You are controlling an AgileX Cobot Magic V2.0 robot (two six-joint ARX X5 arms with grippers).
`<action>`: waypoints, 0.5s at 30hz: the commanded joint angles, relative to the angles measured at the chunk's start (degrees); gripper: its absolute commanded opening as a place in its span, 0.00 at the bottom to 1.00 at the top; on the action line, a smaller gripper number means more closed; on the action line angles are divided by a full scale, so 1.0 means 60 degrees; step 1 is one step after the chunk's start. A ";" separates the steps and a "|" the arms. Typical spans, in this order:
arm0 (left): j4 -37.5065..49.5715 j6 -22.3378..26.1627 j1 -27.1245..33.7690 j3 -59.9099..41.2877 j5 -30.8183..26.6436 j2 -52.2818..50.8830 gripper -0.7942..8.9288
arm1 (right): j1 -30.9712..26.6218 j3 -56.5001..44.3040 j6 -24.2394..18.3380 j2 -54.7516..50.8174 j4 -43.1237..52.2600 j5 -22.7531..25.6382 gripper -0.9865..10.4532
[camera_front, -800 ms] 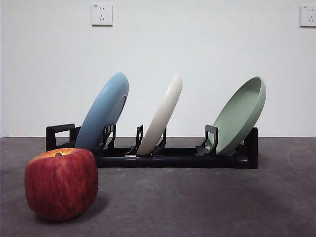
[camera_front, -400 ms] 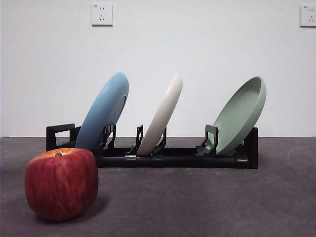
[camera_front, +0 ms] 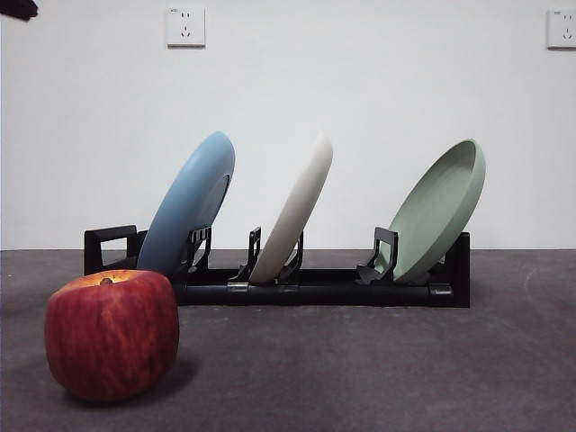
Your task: Take the blue plate from the plate rack,put the plate on the table,take the apple from the table,put the apple in the plate
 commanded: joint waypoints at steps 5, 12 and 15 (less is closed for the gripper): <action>0.0401 -0.0179 -0.0448 0.0149 0.0011 0.0769 0.56 | 0.0007 0.0011 -0.0084 0.0040 0.0106 -0.0007 0.39; 0.0284 -0.0149 -0.1581 0.2524 -0.0240 0.3523 0.56 | 0.0007 0.0011 -0.0073 0.0040 0.0095 -0.0011 0.39; -0.0372 -0.0124 -0.2138 0.3876 -0.0412 0.4856 0.56 | 0.0007 0.0011 -0.0044 0.0040 0.0091 -0.0007 0.39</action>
